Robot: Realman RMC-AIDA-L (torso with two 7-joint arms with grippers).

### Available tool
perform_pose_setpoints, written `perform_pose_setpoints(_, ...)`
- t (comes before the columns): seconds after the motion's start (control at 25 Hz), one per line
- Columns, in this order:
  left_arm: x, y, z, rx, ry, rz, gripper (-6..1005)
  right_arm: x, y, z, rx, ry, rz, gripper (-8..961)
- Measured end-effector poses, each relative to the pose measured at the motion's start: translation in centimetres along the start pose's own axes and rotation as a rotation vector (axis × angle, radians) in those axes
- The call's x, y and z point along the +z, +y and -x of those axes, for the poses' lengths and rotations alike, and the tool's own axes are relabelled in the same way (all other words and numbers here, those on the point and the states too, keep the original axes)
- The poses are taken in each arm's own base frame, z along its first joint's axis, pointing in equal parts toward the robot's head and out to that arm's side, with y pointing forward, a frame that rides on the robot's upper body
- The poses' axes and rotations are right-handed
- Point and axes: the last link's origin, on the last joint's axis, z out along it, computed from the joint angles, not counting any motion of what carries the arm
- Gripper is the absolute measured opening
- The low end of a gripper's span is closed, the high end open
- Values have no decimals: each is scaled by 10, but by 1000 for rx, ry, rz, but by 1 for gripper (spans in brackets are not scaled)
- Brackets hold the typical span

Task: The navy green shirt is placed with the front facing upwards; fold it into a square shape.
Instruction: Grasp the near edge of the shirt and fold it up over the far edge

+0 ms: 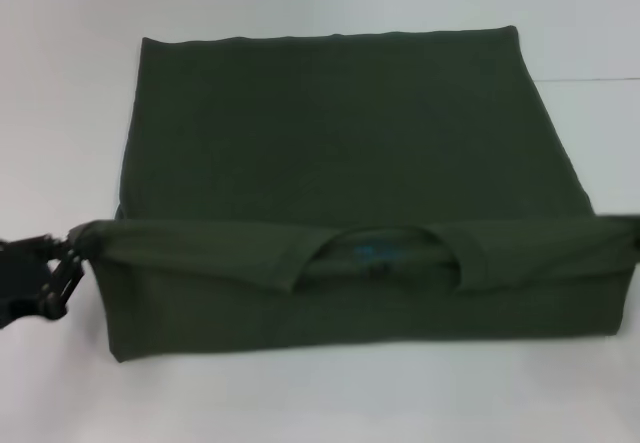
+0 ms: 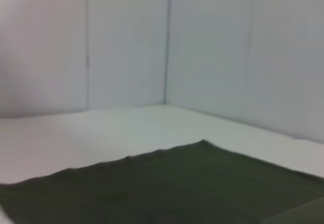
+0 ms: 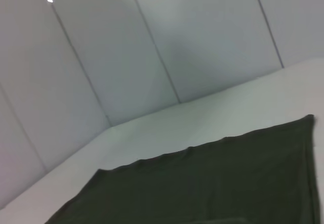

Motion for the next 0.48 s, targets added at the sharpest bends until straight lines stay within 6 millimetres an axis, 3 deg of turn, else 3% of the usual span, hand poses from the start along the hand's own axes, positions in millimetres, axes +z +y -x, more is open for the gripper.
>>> perform_pose_setpoints(0.48, 75, -26, -6, -2, -106, -144, 38, 74, -24, 34, -3, 46, -144, 89)
